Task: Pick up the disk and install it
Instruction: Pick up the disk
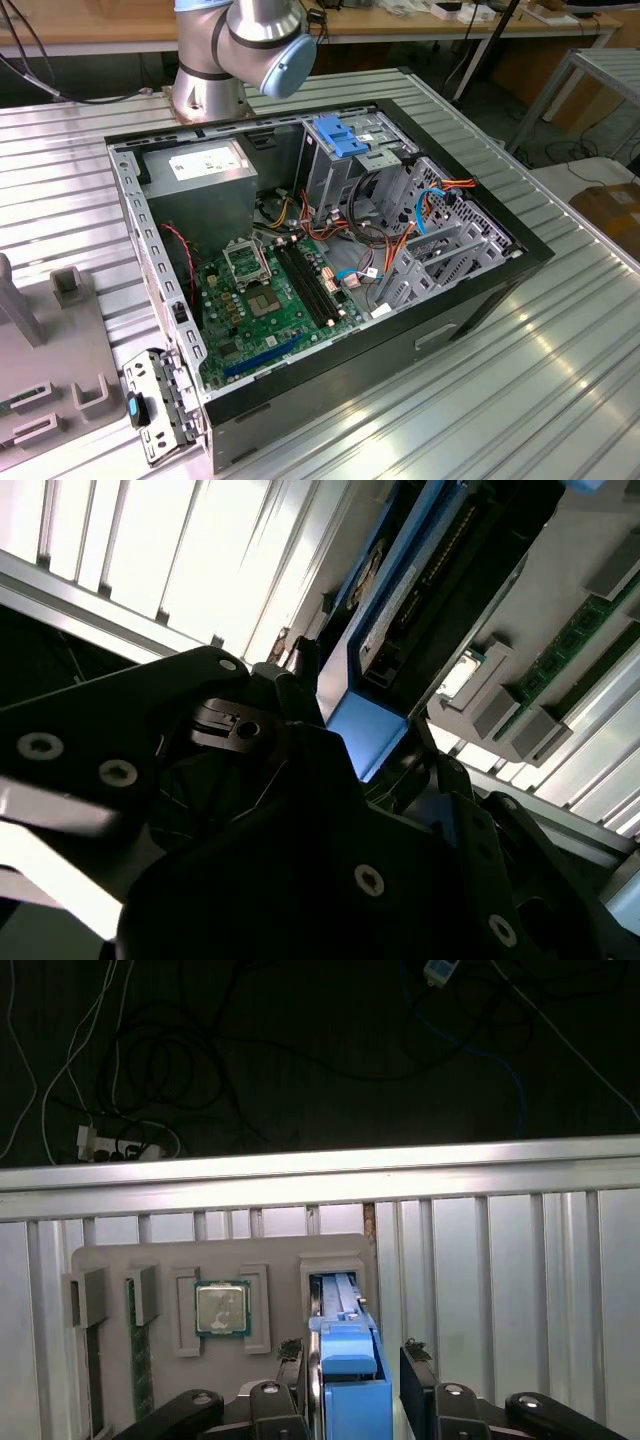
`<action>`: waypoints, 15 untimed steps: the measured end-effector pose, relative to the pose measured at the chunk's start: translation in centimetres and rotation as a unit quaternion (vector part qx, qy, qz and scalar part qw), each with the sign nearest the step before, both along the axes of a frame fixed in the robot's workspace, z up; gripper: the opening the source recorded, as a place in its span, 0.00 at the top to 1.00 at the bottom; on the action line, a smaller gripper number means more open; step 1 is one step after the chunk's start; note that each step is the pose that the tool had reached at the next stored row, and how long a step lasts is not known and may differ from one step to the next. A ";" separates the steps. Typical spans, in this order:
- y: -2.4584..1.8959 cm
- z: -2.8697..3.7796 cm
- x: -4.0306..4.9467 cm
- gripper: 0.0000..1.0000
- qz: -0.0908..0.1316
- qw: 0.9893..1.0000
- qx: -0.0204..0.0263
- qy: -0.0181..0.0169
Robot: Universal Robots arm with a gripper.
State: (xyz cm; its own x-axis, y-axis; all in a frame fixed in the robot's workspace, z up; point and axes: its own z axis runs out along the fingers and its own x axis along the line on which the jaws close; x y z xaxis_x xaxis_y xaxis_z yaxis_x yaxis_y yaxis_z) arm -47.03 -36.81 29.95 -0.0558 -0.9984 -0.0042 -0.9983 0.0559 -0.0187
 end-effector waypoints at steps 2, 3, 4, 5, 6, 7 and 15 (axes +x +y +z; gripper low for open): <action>-0.06 -0.01 -0.01 0.50 0.000 1.000 0.000 0.000; -0.16 -0.02 0.00 0.50 0.000 1.000 0.000 0.000; -0.30 -0.01 0.00 0.50 0.000 1.000 0.000 0.000; -0.34 -0.01 0.00 0.50 0.000 1.000 0.000 0.000; -0.37 -0.01 0.00 0.50 0.000 1.000 0.000 0.000; -0.37 -0.01 0.00 0.50 -0.002 1.000 0.000 0.000; -0.38 -0.02 0.01 0.50 -0.010 1.000 0.000 0.000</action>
State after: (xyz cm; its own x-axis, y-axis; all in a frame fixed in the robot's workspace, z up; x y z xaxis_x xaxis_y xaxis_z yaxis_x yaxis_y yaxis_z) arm -47.03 -37.19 29.93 -0.0761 -0.9971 -0.0042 -0.9969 0.0762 -0.0187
